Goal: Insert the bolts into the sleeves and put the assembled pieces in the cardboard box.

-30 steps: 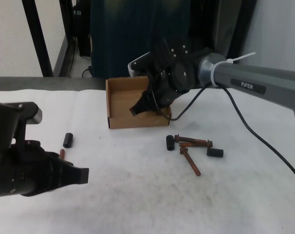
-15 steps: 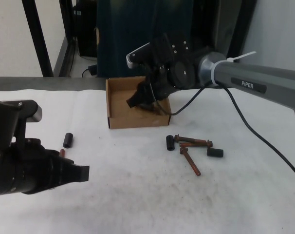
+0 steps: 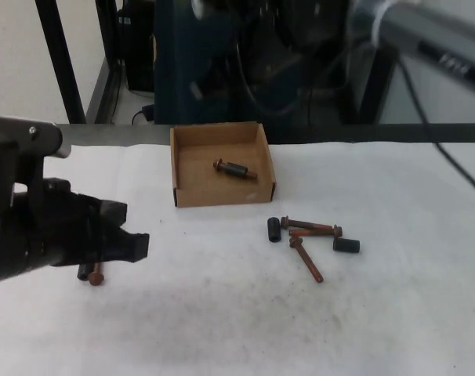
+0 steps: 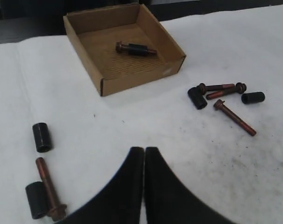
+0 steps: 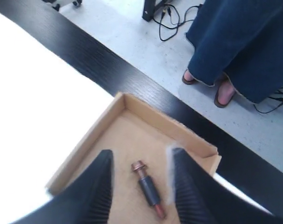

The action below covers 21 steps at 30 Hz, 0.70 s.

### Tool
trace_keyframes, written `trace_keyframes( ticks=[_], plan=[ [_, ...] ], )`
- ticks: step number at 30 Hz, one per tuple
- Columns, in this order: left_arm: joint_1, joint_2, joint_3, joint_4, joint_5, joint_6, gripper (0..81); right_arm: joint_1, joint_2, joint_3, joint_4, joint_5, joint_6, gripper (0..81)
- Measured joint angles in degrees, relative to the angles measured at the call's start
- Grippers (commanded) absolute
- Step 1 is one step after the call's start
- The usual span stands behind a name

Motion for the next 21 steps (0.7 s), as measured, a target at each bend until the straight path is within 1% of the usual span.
trace_keyframes(
  ticks=[3, 4, 7, 8, 9, 12, 13, 16, 18, 19, 21],
  plan=[
    [2.83, 0.0, 0.0, 0.03, 0.0, 1.39, 0.2, 0.95, -2.22, 0.0, 2.12, 0.0, -0.16, 38.7],
    [4.11, 0.0, 0.0, 0.03, -0.2, 1.45, 1.1, 1.47, -3.24, 0.0, 3.07, 0.0, -0.55, 38.7],
    [8.49, 0.0, 0.0, -0.12, -0.25, 1.9, 7.4, 3.16, -6.47, 0.49, 4.85, 0.68, -2.56, 38.7],
    [8.49, 0.0, 0.0, -0.12, 0.33, 2.04, 10.0, 3.87, -7.92, 1.4, 4.89, 1.49, -3.58, 38.7],
    [10.09, 0.0, 0.0, -0.12, 0.33, 2.04, 12.3, 4.01, -8.18, 1.58, 4.89, 1.64, -3.76, 38.7],
    [14.01, 0.0, 0.0, 1.0, 2.88, 2.04, 16.0, 6.14, -12.69, 5.67, 5.29, 4.02, -6.35, 38.7],
    [15.9, 0.0, 0.0, 2.51, 3.73, 2.04, 16.5, 6.89, -14.65, 7.92, 5.27, 4.44, -6.99, 38.7],
    [17.72, 0.0, 0.0, 5.92, 5.9, 2.22, 16.5, 8.88, -20.91, 16.0, 4.74, 5.07, -7.87, 38.7],
    [17.99, 0.0, 0.0, 8.7, 6.74, 2.2, 16.5, 9.94, -24.68, 21.21, 4.38, 5.37, -8.04, 38.7],
    [17.96, 0.0, 0.0, 9.9, 7.17, 2.2, 16.5, 10.36, -26.8, 26.27, 3.73, 5.82, -8.13, 38.7],
    [18.0, 0.0, 0.0, 11.42, 7.94, 2.2, 16.5, 10.65, -30.28, 28.75, 3.46, 6.16, -8.08, 38.7]
  ],
)
